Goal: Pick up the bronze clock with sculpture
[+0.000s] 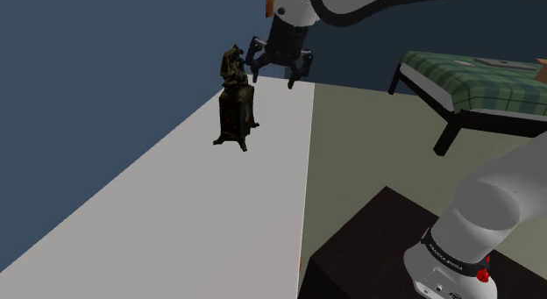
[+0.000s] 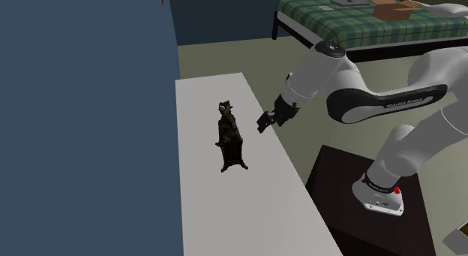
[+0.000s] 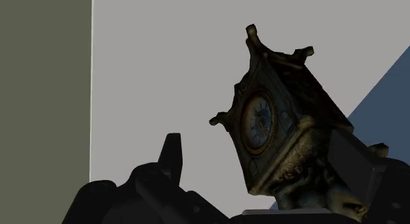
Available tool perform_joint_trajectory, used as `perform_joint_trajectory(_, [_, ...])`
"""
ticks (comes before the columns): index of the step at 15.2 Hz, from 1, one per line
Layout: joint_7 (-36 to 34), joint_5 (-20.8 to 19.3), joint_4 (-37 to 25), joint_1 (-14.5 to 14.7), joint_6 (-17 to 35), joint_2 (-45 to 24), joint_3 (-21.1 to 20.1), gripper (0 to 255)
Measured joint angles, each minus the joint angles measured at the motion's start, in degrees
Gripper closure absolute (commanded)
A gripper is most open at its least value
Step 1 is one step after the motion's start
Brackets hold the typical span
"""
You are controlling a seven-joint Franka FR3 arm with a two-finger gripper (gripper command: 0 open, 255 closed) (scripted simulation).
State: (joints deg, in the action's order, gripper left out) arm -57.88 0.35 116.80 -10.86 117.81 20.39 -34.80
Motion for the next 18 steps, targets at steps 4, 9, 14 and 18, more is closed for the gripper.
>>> perform_joint_trajectory(4, [-14.4,-11.2,-8.8,-4.3,0.1,-10.1,-8.6,0])
perform_joint_trajectory(9, [-32.6,-31.4,-23.8,-2.5,-6.9,-27.4,-15.4,0])
perform_joint_trajectory(14, [-37.0,-35.6,-23.4,-1.2,-5.7,-30.3,-14.8,0])
perform_joint_trajectory(18, [-38.0,-36.3,-21.5,-1.3,-3.8,-30.5,-14.6,255])
